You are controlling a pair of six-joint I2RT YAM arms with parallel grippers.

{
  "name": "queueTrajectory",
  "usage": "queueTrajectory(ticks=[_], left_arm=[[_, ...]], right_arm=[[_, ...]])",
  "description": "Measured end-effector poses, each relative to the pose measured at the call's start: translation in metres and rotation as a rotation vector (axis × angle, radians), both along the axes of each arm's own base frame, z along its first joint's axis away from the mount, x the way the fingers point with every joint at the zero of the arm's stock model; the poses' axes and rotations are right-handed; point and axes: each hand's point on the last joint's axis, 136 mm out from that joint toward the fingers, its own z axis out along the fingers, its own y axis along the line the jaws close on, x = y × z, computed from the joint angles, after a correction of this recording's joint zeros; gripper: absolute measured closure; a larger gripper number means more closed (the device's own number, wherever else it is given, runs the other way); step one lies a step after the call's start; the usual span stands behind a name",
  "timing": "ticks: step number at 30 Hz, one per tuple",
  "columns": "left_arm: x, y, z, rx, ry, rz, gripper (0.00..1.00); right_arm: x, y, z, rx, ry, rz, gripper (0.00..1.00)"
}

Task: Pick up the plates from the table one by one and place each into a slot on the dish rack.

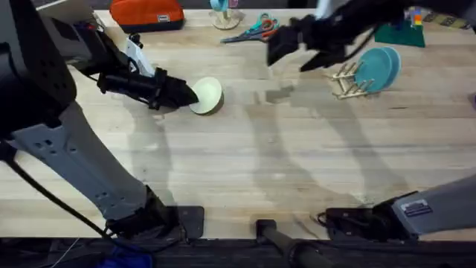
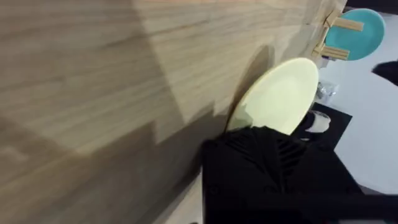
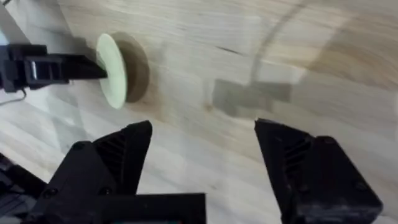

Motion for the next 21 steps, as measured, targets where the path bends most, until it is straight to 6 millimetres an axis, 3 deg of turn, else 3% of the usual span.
queueTrajectory(ticks=[7, 15, 16, 21], left_arm=[[0.000, 0.000, 0.000, 0.000, 0.000, 0.000, 0.960], [0.000, 0.000, 0.000, 0.000, 0.000, 0.000, 0.960], [0.000, 0.000, 0.000, 0.000, 0.000, 0.000, 0.961], [0.000, 0.000, 0.000, 0.000, 0.000, 0.000, 0.961]], right_arm=[[0.012, 0.054, -0.038, 0.028, 0.009, 0.051, 0.007], [0.015, 0.097, -0.063, 0.059, 0.015, 0.070, 0.007], [0.013, 0.116, -0.073, 0.082, 0.030, 0.053, 0.008], [0.012, 0.136, -0.080, 0.115, 0.044, 0.022, 0.008]])
